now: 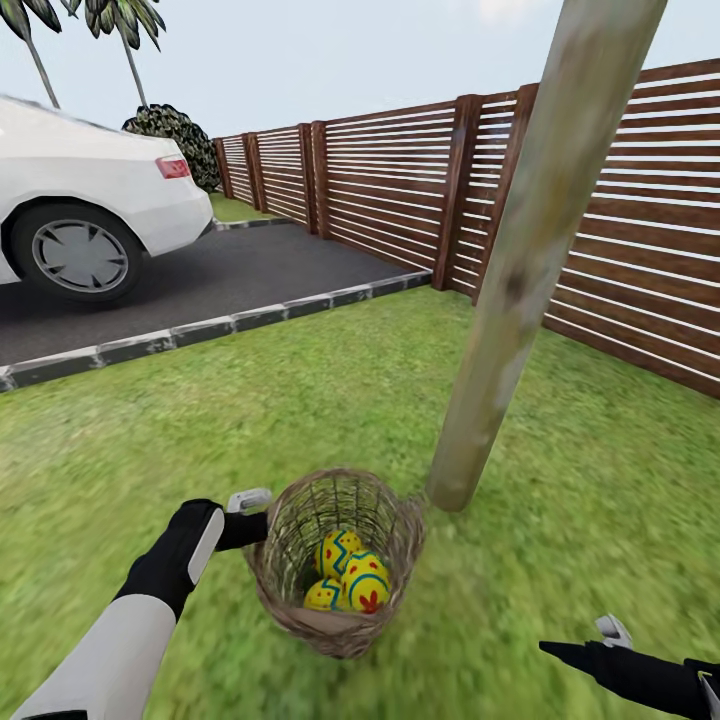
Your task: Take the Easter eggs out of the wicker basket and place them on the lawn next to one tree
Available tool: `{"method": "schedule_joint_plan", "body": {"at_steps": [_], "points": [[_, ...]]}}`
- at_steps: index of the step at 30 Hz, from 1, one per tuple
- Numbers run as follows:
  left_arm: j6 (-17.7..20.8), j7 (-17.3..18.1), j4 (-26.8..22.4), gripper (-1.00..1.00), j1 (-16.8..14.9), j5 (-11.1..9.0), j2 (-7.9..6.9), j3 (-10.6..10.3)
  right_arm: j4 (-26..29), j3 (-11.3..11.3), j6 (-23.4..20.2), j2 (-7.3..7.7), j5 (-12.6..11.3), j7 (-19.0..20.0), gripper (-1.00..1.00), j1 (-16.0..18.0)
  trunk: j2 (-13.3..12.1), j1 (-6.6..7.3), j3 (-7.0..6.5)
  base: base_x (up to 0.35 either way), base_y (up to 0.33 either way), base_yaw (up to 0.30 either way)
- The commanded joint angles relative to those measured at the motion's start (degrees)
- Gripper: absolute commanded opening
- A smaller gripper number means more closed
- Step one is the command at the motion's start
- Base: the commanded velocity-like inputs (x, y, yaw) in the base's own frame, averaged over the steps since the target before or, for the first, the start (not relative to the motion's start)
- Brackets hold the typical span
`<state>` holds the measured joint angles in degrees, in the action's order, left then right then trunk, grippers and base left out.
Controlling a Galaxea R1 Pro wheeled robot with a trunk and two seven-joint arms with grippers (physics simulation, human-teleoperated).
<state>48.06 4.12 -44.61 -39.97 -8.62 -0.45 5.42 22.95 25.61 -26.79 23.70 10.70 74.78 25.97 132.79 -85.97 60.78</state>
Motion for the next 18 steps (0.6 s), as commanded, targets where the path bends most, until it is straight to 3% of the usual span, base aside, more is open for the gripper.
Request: {"method": "schedule_joint_plan", "body": {"at_steps": [1, 13, 18], "points": [[0.3, 0.1, 0.0, 1.00, 0.0, -0.2, -0.02, 0.1, 0.1, 0.5, -0.5, -0.05, 0.5, 0.4, 1.00, 0.1, 0.0, 0.01, 0.05, 0.000, 0.000, 0.000], [0.4, 0.1, -0.2, 1.00, 0.0, -0.2, -0.08, 0.3, 0.1, 0.6, -0.5, -0.03, 0.2, 0.7, 1.00, 0.1, 0.0, 0.01, 0.05, 0.000, 0.000, 0.000], [0.4, 0.1, -0.3, 1.00, 0.0, -0.1, -0.10, 0.2, 0.1, 0.5, -0.5, -0.30, 0.7, 0.3, 1.00, 0.1, -2.0, 1.11, -0.85, 0.000, 0.000, 0.000]]}}
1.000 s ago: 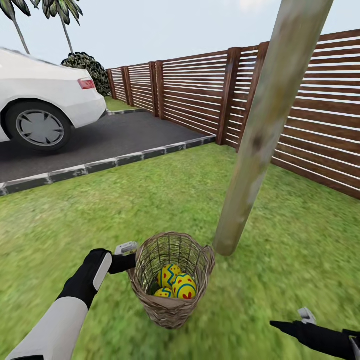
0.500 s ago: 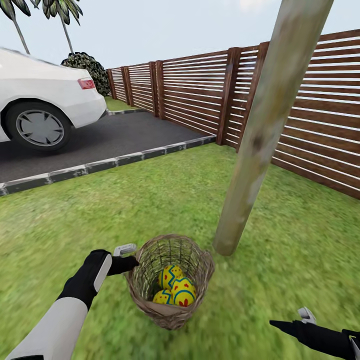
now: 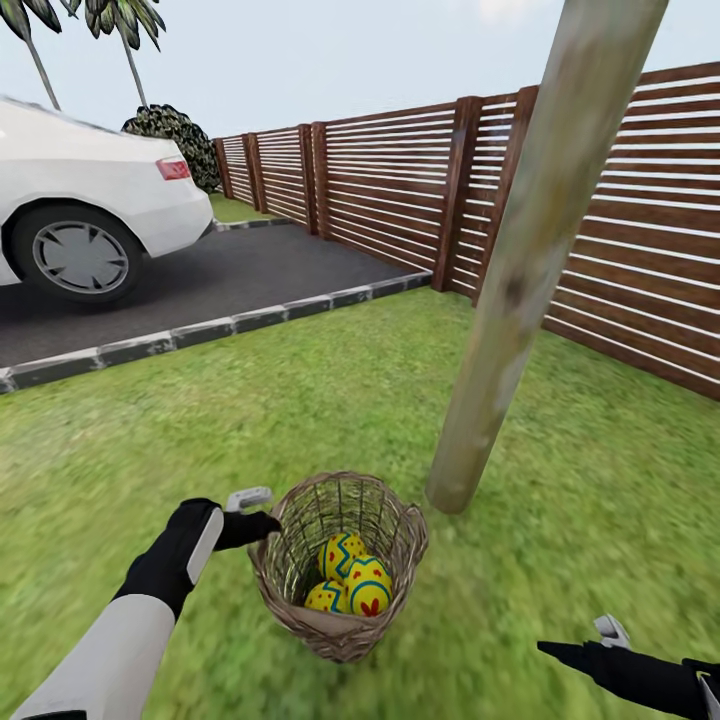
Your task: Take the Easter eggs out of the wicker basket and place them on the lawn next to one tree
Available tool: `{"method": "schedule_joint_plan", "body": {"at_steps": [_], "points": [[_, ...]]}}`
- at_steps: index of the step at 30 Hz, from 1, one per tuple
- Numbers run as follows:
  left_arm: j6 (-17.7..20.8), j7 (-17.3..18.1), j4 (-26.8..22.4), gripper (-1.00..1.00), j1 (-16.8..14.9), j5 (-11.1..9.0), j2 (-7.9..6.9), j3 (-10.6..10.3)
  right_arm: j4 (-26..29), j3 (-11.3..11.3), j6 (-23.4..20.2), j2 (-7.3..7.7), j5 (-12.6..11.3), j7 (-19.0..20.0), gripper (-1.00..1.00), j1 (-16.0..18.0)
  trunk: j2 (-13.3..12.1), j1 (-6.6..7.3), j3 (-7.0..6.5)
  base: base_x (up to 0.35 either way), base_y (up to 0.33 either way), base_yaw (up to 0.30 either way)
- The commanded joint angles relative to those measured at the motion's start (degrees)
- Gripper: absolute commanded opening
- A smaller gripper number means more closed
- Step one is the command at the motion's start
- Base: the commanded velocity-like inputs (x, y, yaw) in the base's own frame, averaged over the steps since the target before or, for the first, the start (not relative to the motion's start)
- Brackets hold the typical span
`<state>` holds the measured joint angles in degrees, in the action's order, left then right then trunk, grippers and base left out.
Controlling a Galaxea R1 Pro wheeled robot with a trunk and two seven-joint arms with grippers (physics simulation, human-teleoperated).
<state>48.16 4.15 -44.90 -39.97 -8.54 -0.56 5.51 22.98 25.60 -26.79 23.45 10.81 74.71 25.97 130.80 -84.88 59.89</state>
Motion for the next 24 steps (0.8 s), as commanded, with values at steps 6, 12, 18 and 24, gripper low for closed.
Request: {"method": "schedule_joint_plan", "body": {"at_steps": [6, 12, 18, 24], "points": [[0.5, 0.0, -0.7, 1.00, 0.0, -0.2, -0.73, 0.1, 0.0, 0.5, 1.2, -2.28, 0.9, -0.7, 1.00, 0.0, -2.4, 1.33, -1.03, 0.000, 0.000, 0.000], [0.8, -0.1, -0.7, 1.00, 0.0, -0.2, -0.83, 0.2, 0.2, 0.5, 2.6, -2.61, 1.0, -1.3, 1.00, 0.0, -4.8, 2.65, -2.11, 0.000, 0.000, 0.000], [1.1, -0.1, -0.7, 1.00, 0.0, -0.2, -1.93, 0.2, 0.4, 0.4, 2.7, -2.62, 1.0, -1.2, 1.00, 0.0, -7.2, 3.97, -3.19, 0.000, 0.000, 0.000], [1.3, -0.1, -0.7, 1.00, 0.0, -0.2, -2.47, 0.3, 1.2, 0.4, 2.6, -2.09, 0.9, -1.2, 1.00, 0.0, -9.6, 5.29, -4.26, 0.000, 0.000, 0.000]]}}
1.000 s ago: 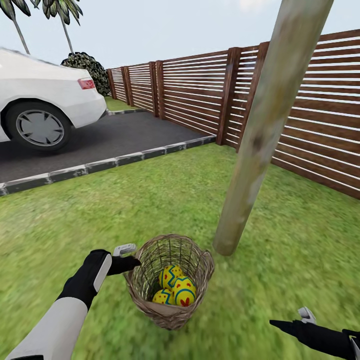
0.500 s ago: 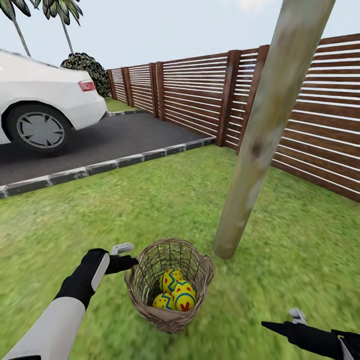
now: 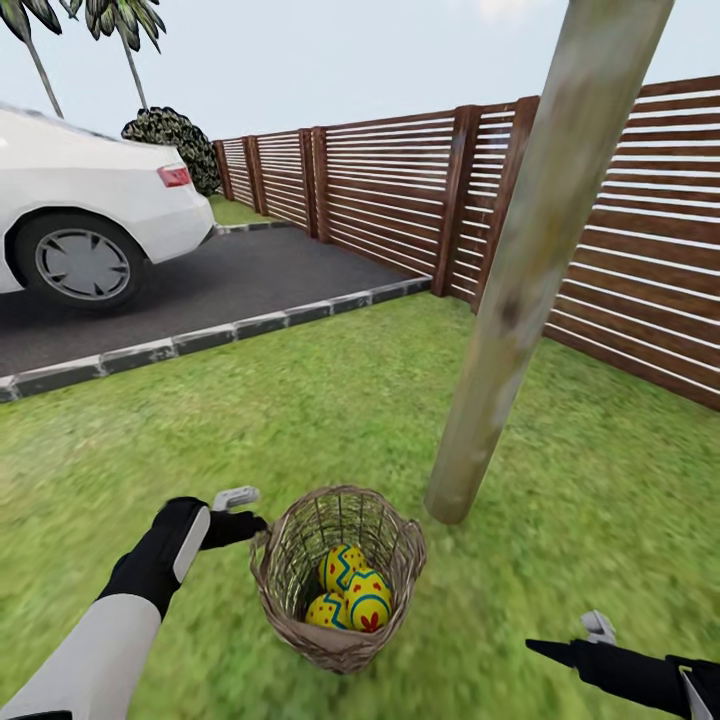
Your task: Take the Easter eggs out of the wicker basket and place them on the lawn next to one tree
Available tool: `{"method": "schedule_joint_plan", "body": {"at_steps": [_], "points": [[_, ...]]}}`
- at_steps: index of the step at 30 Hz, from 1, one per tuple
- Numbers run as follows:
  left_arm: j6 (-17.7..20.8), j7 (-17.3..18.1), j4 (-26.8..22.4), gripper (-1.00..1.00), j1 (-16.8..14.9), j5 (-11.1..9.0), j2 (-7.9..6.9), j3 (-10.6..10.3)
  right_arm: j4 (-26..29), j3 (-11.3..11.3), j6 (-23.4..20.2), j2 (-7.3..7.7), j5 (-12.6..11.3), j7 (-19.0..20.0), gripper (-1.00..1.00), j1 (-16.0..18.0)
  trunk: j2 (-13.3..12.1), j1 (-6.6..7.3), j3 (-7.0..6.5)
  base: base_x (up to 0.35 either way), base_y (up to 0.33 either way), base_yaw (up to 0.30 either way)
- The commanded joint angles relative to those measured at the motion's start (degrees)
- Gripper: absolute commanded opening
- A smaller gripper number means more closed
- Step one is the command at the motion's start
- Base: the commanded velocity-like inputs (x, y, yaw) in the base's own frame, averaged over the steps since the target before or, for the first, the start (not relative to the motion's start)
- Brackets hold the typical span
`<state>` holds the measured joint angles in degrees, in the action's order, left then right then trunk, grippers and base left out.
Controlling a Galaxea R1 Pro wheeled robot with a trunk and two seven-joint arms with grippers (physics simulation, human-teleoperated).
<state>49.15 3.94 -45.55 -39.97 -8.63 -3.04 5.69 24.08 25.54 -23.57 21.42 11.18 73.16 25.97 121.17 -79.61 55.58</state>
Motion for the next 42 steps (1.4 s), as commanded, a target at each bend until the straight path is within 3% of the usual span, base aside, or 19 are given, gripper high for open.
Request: {"method": "schedule_joint_plan", "body": {"at_steps": [1, 8, 13, 17, 20, 22, 23, 24, 27, 28, 29, 31, 33, 36, 38, 39, 40, 41, 42], "points": [[0.3, 0.1, -0.1, 1.00, 0.0, -0.2, -0.24, 0.1, 0.1, 0.5, -0.6, -0.03, 0.5, 0.4, 1.00, 0.0, -0.4, 0.23, -0.14, 0.000, 0.000, 0.000], [0.3, 0.1, -0.1, 1.00, 0.0, -0.2, -1.42, 0.7, 2.7, 0.6, -0.8, 0.08, 0.5, -0.2, 1.00, 0.0, -3.2, 1.77, -1.39, 0.000, 0.000, 0.000], [0.6, 0.2, -0.8, 1.00, 0.0, -0.2, -1.40, 3.4, 6.1, 0.5, -1.5, -0.07, 1.4, -4.9, 1.00, 0.0, -5.2, 2.87, -2.29, 0.000, 0.000, 0.000], [4.0, 0.2, -1.9, 1.00, 0.0, -0.2, -1.37, 5.5, 6.7, 0.5, -2.8, -0.07, 1.9, -12.4, 1.00, 0.0, -6.8, 3.75, -3.01, 0.000, 0.000, 0.000], [7.2, 0.2, -5.0, 1.00, 0.0, -0.2, -1.27, 6.6, 8.0, 0.3, -7.4, -0.23, 2.1, -20.5, 1.00, 0.1, -8.0, 4.41, -3.55, 0.000, 0.000, 0.000], [8.0, 0.2, -6.5, 1.00, 0.0, -0.2, -1.08, 7.1, 11.4, -1.1, -11.4, -0.69, 2.2, -24.2, 1.00, 0.2, -8.8, 4.85, -3.91, 0.000, 0.000, 0.000], [8.4, 0.2, -7.0, 1.00, 0.0, -0.2, -0.94, 7.2, 16.4, -4.4, -16.0, -2.02, 2.3, -25.9, 1.00, 0.3, -9.2, 5.07, -4.09, 0.000, 0.000, 0.000], [8.4, 0.2, -7.1, 1.00, 0.0, -0.2, -0.87, 7.3, 19.3, -6.1, -18.8, -2.81, 2.3, -26.3, 1.00, 0.3, -9.6, 5.29, -4.26, 0.000, 0.000, 0.000], [8.6, 0.2, -7.2, 1.00, 0.0, -0.2, -0.51, 7.3, 28.4, -9.1, -29.4, -5.07, 2.4, -27.0, 1.00, 0.3, -10.8, 5.94, -4.80, 0.000, 0.000, 0.000], [8.6, 0.2, -7.3, 1.00, 0.0, -0.2, -0.28, 7.3, 31.2, -9.6, -31.3, -6.76, 2.4, -27.1, 1.00, 0.3, -11.2, 6.16, -4.98, 0.000, 0.000, 0.000], [8.6, 0.2, -7.3, 1.00, 0.0, -0.2, -0.09, 7.4, 34.5, -10.6, -32.9, -10.03, 3.1, -27.5, 1.00, 0.3, -11.6, 6.38, -5.16, 0.000, 0.000, 0.000], [8.7, 0.2, -7.3, 1.00, 0.0, -0.2, -0.13, 7.4, 37.9, -12.7, -34.0, -14.81, 7.3, -28.4, 1.00, 0.3, -12.4, 6.82, -5.52, 0.000, 0.000, 0.000], [8.7, 0.2, -7.4, 1.00, 0.0, -0.2, -0.25, 7.5, 40.9, -13.5, -34.4, -16.76, 11.1, -28.8, 1.00, 0.3, -13.2, 7.26, -5.88, 0.000, 0.000, 0.000], [8.7, 0.2, -7.3, 1.00, 0.0, -0.2, -0.05, 7.4, 45.7, -13.8, -34.5, -17.56, 12.5, -28.8, 1.00, 0.3, -14.4, 7.92, -6.42, 0.000, 0.000, 0.000], [8.7, 0.2, -7.2, 1.00, 0.0, -0.2, 0.06, 7.4, 49.7, -13.8, -34.6, -19.08, 12.9, -29.0, 1.00, 0.3, -15.2, 8.36, -6.78, 0.000, 0.000, 0.000], [8.7, 0.1, -7.2, 1.00, 0.0, -0.2, 0.01, 7.5, 50.6, -13.8, -34.7, -20.51, 13.1, -29.2, 1.00, 0.3, -15.6, 8.58, -6.96, 0.000, 0.000, 0.000], [8.7, 0.1, -7.2, 1.00, 0.0, -0.2, -0.10, 7.8, 51.5, -13.8, -34.7, -23.01, 13.4, -30.1, 1.00, 0.3, -16.0, 8.80, -7.14, 0.000, 0.000, 0.000], [8.7, 0.1, -7.2, 1.00, 0.0, -0.2, -0.17, 8.5, 52.2, -13.8, -34.7, -25.25, 13.9, -32.7, 1.00, 0.3, -16.4, 9.02, -7.32, 0.000, 0.000, 0.000], [8.7, 0.1, -7.3, 1.00, 0.0, -0.2, -0.22, 9.2, 52.8, -14.0, -34.6, -26.36, 14.1, -35.4, 1.00, 0.3, -16.8, 9.24, -7.50, 0.000, 0.000, 0.000]]}}
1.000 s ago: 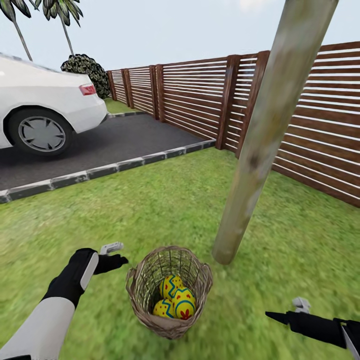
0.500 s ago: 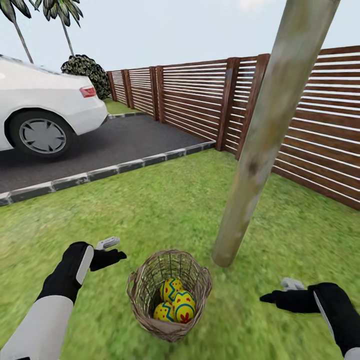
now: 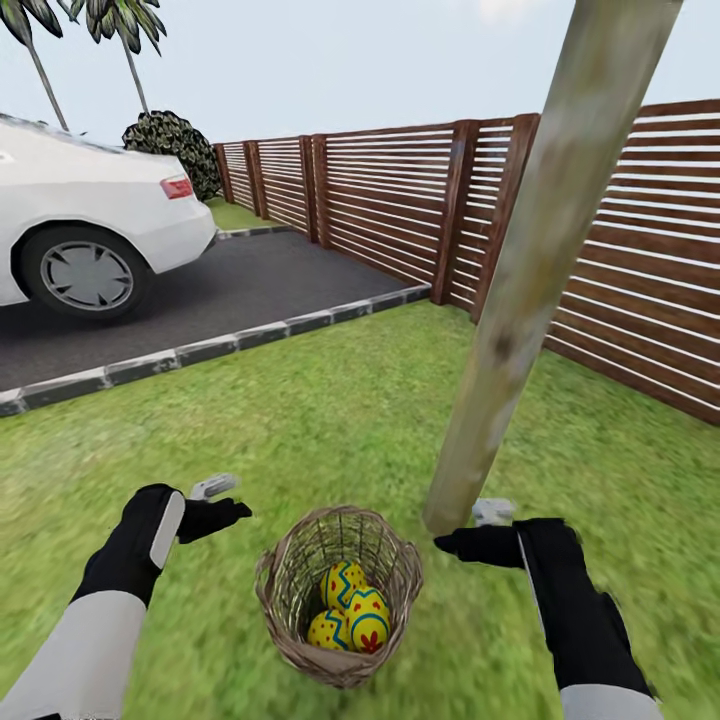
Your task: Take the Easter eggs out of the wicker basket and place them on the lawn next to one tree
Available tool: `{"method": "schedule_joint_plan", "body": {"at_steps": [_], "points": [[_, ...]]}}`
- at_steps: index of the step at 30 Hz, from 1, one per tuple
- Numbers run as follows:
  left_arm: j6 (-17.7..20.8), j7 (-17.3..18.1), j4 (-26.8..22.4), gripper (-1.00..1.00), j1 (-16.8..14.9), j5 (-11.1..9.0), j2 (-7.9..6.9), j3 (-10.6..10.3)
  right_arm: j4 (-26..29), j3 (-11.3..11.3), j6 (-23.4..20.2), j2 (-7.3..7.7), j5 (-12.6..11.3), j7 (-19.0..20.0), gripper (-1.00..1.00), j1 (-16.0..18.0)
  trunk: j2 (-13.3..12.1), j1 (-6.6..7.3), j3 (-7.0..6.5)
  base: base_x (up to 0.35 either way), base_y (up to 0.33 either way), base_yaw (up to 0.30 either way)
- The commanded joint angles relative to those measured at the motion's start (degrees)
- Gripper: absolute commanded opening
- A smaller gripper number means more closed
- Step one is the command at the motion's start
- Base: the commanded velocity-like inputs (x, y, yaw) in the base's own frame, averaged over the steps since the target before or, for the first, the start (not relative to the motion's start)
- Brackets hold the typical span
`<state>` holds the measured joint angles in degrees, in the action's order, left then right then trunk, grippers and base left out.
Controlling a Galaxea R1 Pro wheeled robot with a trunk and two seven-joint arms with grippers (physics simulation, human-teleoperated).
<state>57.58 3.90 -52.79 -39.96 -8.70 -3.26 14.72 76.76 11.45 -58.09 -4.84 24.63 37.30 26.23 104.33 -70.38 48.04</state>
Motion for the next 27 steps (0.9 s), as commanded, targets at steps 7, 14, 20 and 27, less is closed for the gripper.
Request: {"method": "schedule_joint_plan", "body": {"at_steps": [7, 14, 20, 27], "points": [[-0.1, 0.0, -0.9, 1.00, 0.0, -0.1, 1.13, 3.8, 1.3, -6.4, 0.1, -4.27, 0.1, -15.8, 1.00, 0.6, -1.6, 0.89, -0.47, 0.000, 0.000, 0.076], [-0.1, -0.1, -6.1, 1.00, 0.0, -1.9, 2.19, 4.7, 0.9, -6.9, 0.2, -4.32, 0.1, -15.9, 1.00, 0.7, -1.6, 0.89, -0.11, 0.000, 0.000, 0.225], [0.0, 0.0, -6.3, 1.00, 0.0, -2.0, 2.31, 4.8, 0.7, -9.4, 0.2, -4.37, 0.2, -15.9, 1.00, 0.7, -1.6, 0.89, 0.18, 0.000, 0.000, 0.236], [0.0, 0.0, -6.2, 1.00, 0.0, -2.0, 2.42, 4.8, 0.6, -9.9, 0.2, -4.39, 0.3, -15.9, 1.00, 0.7, -1.6, 0.89, 0.36, 0.000, 0.000, 0.204]]}}
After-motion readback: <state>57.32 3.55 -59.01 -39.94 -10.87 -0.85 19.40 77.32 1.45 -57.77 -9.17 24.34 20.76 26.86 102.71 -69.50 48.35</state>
